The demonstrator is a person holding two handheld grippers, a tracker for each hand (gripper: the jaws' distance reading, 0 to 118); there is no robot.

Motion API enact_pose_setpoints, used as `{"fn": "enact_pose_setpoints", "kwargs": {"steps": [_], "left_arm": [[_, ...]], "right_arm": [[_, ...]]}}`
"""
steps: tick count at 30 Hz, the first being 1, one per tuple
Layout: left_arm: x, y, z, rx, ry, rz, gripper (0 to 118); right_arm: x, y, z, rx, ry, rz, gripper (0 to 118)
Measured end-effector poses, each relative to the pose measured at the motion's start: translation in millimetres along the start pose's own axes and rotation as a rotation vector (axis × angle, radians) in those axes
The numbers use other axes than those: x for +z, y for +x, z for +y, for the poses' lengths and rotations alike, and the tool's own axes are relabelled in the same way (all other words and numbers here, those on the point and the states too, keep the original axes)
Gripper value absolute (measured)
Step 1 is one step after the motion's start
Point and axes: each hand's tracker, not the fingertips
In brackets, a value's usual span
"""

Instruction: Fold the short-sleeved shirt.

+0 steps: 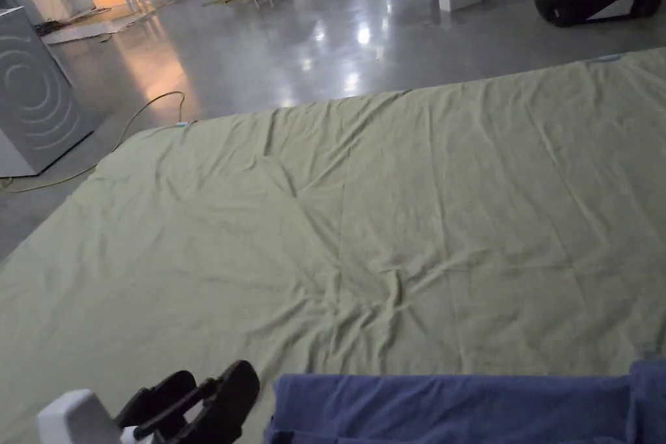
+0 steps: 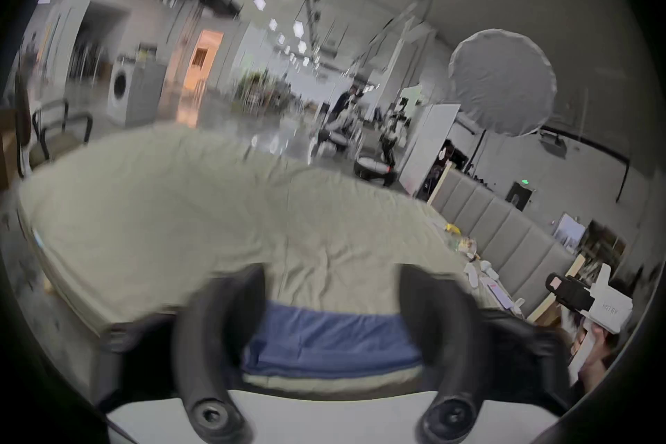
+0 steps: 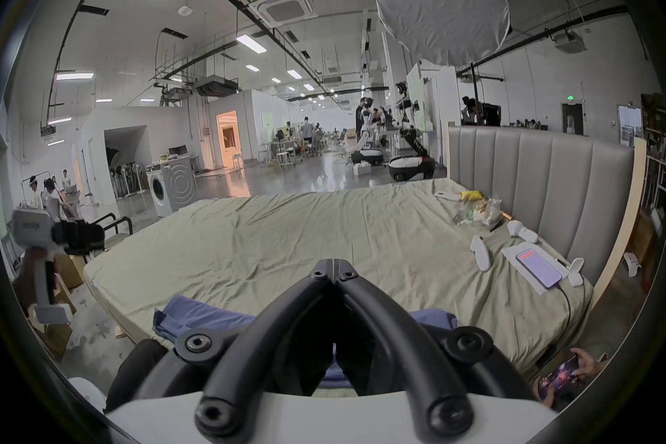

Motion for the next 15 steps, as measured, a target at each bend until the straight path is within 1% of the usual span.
{"fn": "enact_pose_setpoints", "kwargs": {"steps": [4, 6, 7, 9, 12, 14, 15], "left_arm": [[-57, -55, -31, 0.103, -0.175, -0.068, 98], [-90, -82, -52, 0.220, -0.246, -0.097, 98], [-103, -92, -59, 0.246, -0.298, -0.091, 98], [-127, -106, -71, 0.246, -0.353, -0.106, 98], [-154, -121, -80, 0.321, -0.424, -0.147, 98], [-170, -125, -88, 0.342, -0.492, -0.145, 97], [-173, -126, -90, 0.344, -0.478, -0.145, 97]], "right_arm": [[-6, -4, -4, 0.015, -0.040, -0.006, 0], [-9, -5, -6, 0.008, -0.060, -0.006, 0], [-11, -6, -7, 0.001, -0.070, -0.006, 0], [-14, -7, -8, -0.002, -0.084, -0.008, 0], [-16, -9, -9, 0.013, -0.099, -0.026, 0], [-14, -6, -14, 0.003, -0.107, -0.029, 0], [-15, -6, -15, -0.002, -0.112, -0.029, 0]]}}
